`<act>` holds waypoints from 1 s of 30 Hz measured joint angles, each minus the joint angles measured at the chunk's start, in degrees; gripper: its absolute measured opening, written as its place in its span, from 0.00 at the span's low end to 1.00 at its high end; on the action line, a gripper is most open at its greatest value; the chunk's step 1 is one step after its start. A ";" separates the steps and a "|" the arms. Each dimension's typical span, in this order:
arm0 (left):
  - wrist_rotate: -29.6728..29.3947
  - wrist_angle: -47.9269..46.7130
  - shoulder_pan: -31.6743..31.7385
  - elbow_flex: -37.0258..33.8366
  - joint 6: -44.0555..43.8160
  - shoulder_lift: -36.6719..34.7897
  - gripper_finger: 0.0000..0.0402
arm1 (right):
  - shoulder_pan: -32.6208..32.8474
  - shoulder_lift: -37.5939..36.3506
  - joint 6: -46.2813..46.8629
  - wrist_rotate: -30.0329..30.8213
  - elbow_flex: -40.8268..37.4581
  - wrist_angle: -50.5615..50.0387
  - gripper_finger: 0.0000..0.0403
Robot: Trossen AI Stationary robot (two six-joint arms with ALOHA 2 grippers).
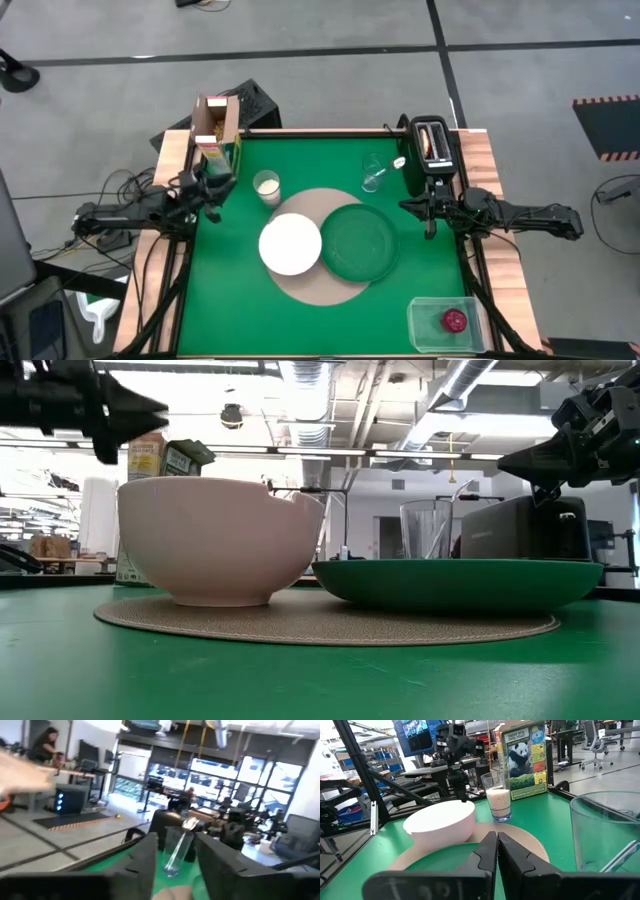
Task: Arrange a breakfast setting
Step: Pour the cereal from the cereal box into the bowl
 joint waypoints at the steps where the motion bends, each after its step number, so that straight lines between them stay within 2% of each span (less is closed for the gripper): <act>1: -0.15 -1.02 0.00 1.15 0.51 0.02 0.42 | 0.00 0.00 0.00 0.00 -0.01 0.00 0.11; 6: -5.37 -9.70 0.00 7.67 2.00 2.32 0.61 | -0.30 0.01 -1.21 0.04 -0.03 1.15 0.11; 10: -5.83 -14.26 0.02 13.18 1.55 7.24 0.69 | -0.45 -0.11 -2.93 0.31 -0.03 2.35 0.11; 16: -8.93 -20.23 0.02 23.90 1.41 18.04 0.70 | -0.43 -0.13 -3.08 0.28 -0.03 4.39 0.11; 19: -10.00 -26.17 0.07 31.34 1.39 24.31 0.69 | -0.45 -0.13 -3.08 0.28 -0.03 4.39 0.11; 27: -14.96 -52.11 4.14 56.34 -4.28 40.70 0.69 | -0.45 -0.13 -3.08 0.45 -0.03 4.09 0.11; 30: -11.89 -60.82 7.75 64.04 -6.39 45.76 0.69 | -0.65 -0.13 -3.08 0.44 -0.03 3.91 0.11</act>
